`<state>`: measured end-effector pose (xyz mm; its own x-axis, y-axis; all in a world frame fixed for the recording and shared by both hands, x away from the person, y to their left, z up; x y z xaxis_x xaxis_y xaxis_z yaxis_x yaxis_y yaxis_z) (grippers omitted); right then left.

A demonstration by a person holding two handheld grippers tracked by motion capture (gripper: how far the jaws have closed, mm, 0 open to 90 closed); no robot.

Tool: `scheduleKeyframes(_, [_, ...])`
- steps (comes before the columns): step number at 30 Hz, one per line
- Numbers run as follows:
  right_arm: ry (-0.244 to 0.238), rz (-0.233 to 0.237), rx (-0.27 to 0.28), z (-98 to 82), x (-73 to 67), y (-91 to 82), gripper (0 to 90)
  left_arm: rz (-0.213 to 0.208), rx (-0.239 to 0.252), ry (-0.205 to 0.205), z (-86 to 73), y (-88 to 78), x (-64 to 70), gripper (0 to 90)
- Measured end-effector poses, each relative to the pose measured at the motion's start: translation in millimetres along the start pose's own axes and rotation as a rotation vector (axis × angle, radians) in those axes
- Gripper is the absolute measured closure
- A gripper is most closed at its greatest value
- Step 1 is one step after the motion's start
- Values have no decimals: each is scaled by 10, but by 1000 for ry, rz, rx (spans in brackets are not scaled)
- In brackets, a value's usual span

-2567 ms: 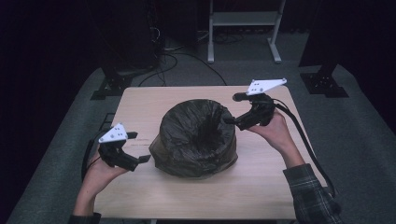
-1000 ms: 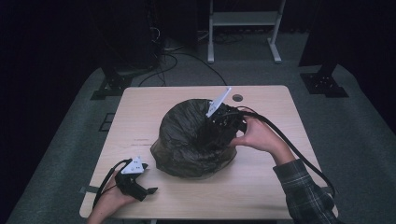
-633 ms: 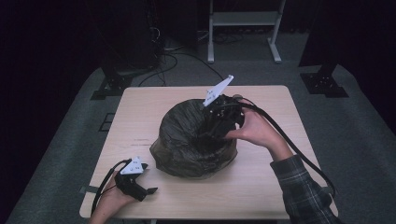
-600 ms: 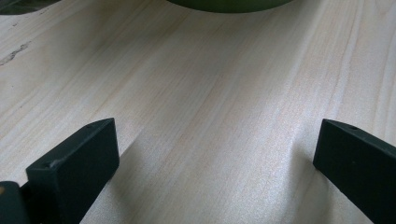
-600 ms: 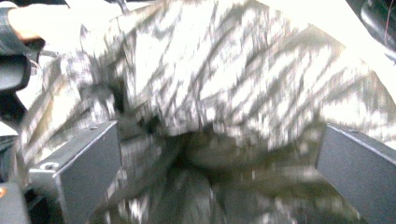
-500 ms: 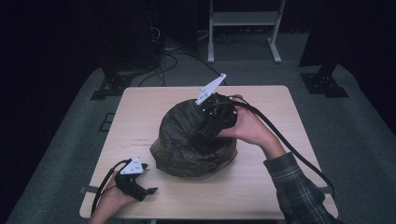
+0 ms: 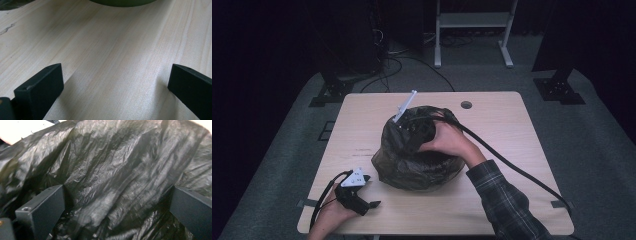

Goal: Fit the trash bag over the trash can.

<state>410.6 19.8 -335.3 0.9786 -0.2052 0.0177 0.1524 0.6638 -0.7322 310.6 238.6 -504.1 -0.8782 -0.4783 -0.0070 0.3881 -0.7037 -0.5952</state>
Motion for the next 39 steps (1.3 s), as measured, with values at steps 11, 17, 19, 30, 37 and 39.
scheduleKeyframes(11, [19, -8, -106, -84, 64, 201, 0, 0, 0, 2, 1, 0, -1, 0])
scheduleKeyframes(17, [5, -42, 2, 19, 72, -193, 0, -1, 0, 1, 0, 1, -1, 0])
scheduleKeyframes(19, [14, -67, 0, 8, 111, -329, 0, -1, 0, 0, 0, 1, 0, 0])
scheduleKeyframes(30, [68, -121, -157, -223, 242, -248, 0, -1, 0, 2, 0, 0, -2, 0])
scheduleKeyframes(37, [71, -112, -171, -220, 235, -238, 0, -1, 0, 2, 0, 1, -1, 0])
scheduleKeyframes(39, [64, -91, -126, -183, 199, -288, 0, -1, 0, 2, 0, 0, -2, 0])
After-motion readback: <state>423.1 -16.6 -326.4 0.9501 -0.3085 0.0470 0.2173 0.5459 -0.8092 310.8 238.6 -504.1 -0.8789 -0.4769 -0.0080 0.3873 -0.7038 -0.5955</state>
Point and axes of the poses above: each handheld gripper's, and its own axes: y roughly forward along the jaws, z roughly out of its top, x roughly to its right, the point moved 3 cm from there along y, roughly forward along the jaws, and after that the axes turned 8 degrees about x, right-handed, at the moved point
